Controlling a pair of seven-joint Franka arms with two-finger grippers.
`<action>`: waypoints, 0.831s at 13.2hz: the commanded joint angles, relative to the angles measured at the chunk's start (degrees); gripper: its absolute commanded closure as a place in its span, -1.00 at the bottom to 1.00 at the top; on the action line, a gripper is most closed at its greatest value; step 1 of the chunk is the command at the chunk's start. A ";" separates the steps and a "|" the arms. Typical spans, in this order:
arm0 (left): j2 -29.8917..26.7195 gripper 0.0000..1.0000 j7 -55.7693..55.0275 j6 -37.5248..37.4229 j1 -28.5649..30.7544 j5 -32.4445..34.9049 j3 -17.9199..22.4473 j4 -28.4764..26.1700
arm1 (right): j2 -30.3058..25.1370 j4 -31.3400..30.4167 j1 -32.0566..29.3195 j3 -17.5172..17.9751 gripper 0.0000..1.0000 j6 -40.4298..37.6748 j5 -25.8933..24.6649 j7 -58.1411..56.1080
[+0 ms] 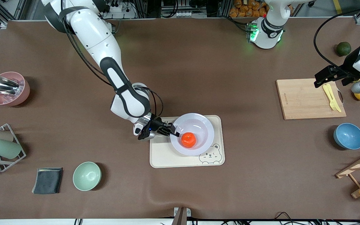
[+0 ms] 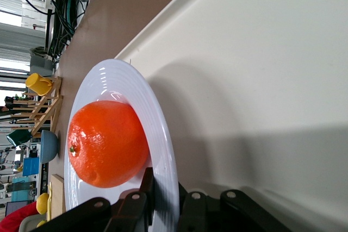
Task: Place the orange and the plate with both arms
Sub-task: 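Slide the plate with the right gripper onto the bear tray, then adjust the plate on the tray with the right gripper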
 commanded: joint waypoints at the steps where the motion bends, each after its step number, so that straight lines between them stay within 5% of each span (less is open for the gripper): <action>1: 0.53 -1.00 1.15 -0.59 0.31 -0.63 -0.21 0.97 | 3.32 4.76 1.41 -0.37 1.00 0.99 1.33 1.07; 4: 0.53 -1.00 1.24 -0.59 0.48 -0.63 -0.21 0.88 | 4.03 5.38 1.85 -0.37 1.00 1.86 1.25 1.25; 5: 0.53 -1.00 1.85 -0.59 1.18 -0.72 -0.21 0.88 | 4.20 5.47 1.85 -0.37 0.70 1.87 1.25 1.25; 7: 0.53 -1.00 2.20 -0.41 1.54 -1.16 -0.21 0.97 | 4.29 5.47 1.85 -0.37 -0.72 1.87 1.33 1.25; 8: 0.53 -1.00 2.12 -0.41 1.45 -1.16 -0.21 0.97 | 4.12 5.38 1.85 -0.37 -1.00 2.21 1.42 1.25; 11: 0.53 -1.00 2.12 -0.41 1.62 -1.16 -0.21 0.97 | 3.77 5.38 1.76 -0.28 -1.00 2.92 1.42 1.33</action>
